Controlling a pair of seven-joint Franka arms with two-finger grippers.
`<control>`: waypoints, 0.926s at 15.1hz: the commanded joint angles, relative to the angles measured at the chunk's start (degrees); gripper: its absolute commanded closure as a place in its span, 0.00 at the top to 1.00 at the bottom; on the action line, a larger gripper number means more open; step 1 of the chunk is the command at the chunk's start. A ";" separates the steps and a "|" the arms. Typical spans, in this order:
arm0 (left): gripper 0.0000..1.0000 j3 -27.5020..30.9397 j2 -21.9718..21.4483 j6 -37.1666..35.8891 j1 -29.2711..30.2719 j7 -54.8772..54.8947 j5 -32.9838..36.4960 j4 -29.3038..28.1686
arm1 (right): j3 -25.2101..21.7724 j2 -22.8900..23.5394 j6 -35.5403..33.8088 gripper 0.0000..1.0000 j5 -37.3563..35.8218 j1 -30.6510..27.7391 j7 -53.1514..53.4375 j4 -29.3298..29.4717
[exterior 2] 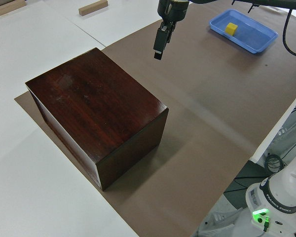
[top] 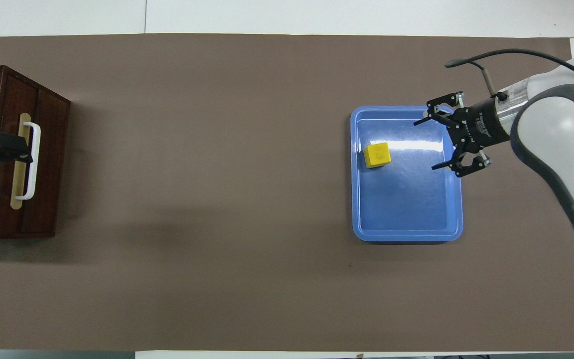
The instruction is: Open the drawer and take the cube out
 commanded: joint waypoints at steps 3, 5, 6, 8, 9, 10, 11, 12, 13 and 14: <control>1.00 -5.94 -1.23 -1.10 1.72 0.47 -2.36 -0.29 | -0.08 -5.48 -12.71 1.00 -14.84 -1.62 -27.18 7.94; 1.00 -6.64 -0.80 -3.28 1.72 1.60 -2.27 1.37 | 0.10 -8.31 -13.77 1.00 -20.49 -1.44 -40.01 7.85; 1.00 -6.65 -0.27 -5.73 1.81 3.09 -2.27 3.47 | 0.10 -9.28 -13.95 1.00 -22.86 -1.35 -46.09 7.94; 1.00 -6.65 2.97 -12.14 1.99 8.87 -2.44 10.66 | 0.19 -11.38 -13.95 1.00 -26.74 -1.44 -57.87 7.94; 1.00 -6.65 3.86 -13.74 1.99 9.60 -2.53 12.61 | 0.19 -12.26 -14.21 1.00 -27.01 -1.53 -61.41 7.94; 1.00 -6.65 3.87 -13.93 1.99 9.69 -3.14 12.81 | 0.28 -12.97 -15.00 1.00 -27.10 -1.96 -63.79 7.94; 1.00 -6.65 3.78 -13.67 2.25 10.04 -3.58 12.55 | 0.28 -13.15 -16.31 1.00 -27.11 -2.23 -66.08 7.94; 1.00 -6.65 3.78 -13.49 2.43 10.39 -3.67 12.63 | 0.37 -13.24 -18.41 1.00 -27.02 -3.19 -67.75 7.94; 1.00 -6.65 3.87 -13.58 2.43 10.74 -4.11 12.89 | 0.37 -13.41 -19.91 1.00 -27.02 -3.80 -68.20 7.59; 1.00 -6.65 3.87 -13.67 2.43 10.75 -4.29 12.81 | 0.37 -13.85 -20.19 1.00 -27.02 -3.98 -68.38 6.72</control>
